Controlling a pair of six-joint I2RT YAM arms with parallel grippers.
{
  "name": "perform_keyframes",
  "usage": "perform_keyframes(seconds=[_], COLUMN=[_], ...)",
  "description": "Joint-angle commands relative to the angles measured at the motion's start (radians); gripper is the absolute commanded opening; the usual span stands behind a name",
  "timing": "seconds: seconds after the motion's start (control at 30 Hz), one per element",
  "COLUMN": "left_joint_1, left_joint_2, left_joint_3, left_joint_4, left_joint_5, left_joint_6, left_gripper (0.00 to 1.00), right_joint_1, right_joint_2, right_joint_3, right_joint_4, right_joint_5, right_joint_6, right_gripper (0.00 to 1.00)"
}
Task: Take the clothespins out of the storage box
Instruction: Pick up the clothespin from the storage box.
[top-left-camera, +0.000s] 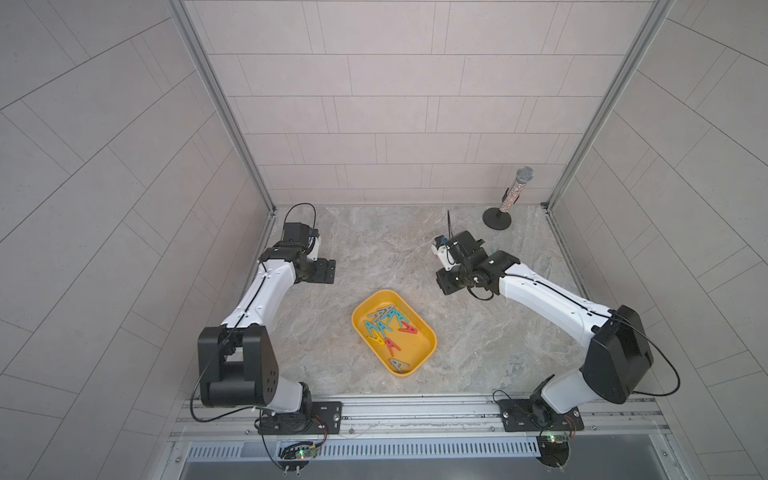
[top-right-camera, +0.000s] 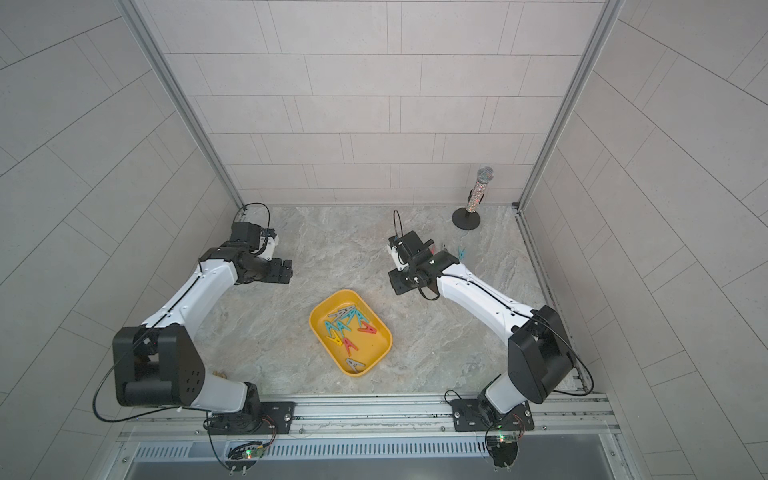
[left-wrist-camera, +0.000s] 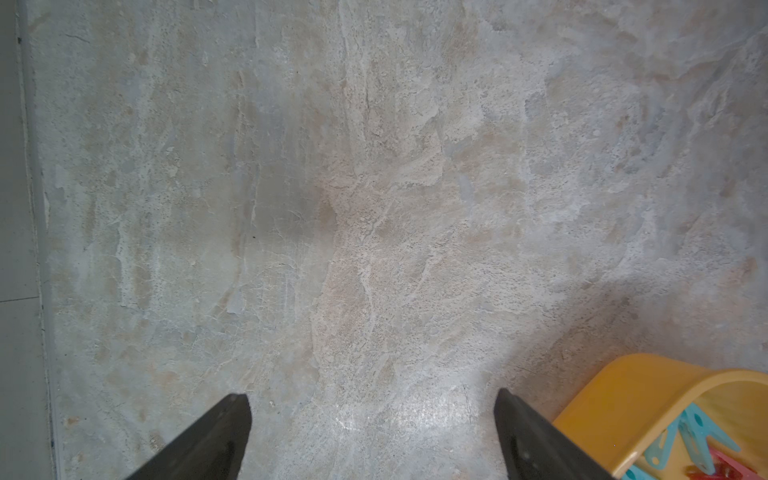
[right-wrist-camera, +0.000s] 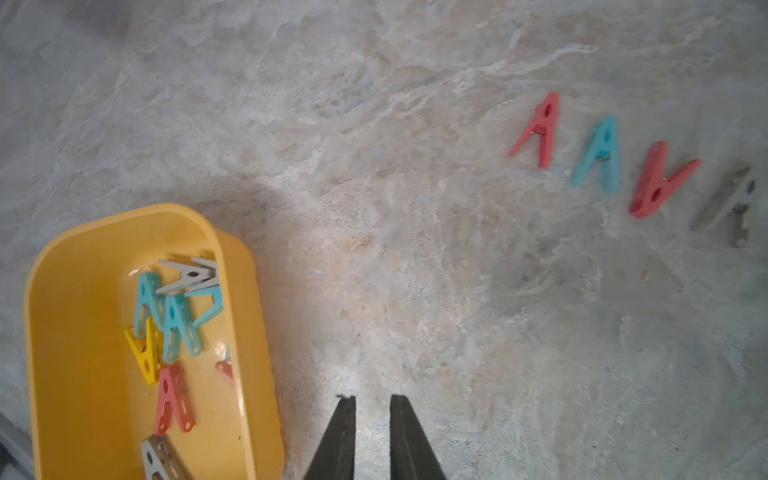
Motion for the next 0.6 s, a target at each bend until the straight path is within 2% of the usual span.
perform_keyframes(seconds=[0.0,0.23,0.57], left_joint_1=[0.007,0.007,0.007], left_joint_2=[-0.005,-0.004,-0.001], left_joint_3=[-0.002,-0.001,0.0], left_joint_4=[-0.012,-0.014,-0.014], left_joint_5=[-0.01,-0.01,-0.01], left_joint_6=[0.009,0.009,0.009], left_gripper=[1.0,1.0,1.0], right_joint_1=[0.068,0.215,0.341], right_joint_2=[-0.052,-0.06,0.093], right_joint_3=[-0.021,-0.037,0.01], right_joint_4=[-0.008,-0.002,-0.001], right_joint_5=[0.009,-0.003,0.022], right_joint_6=[-0.056,-0.141,-0.146], right_gripper=[0.19,0.19,0.2])
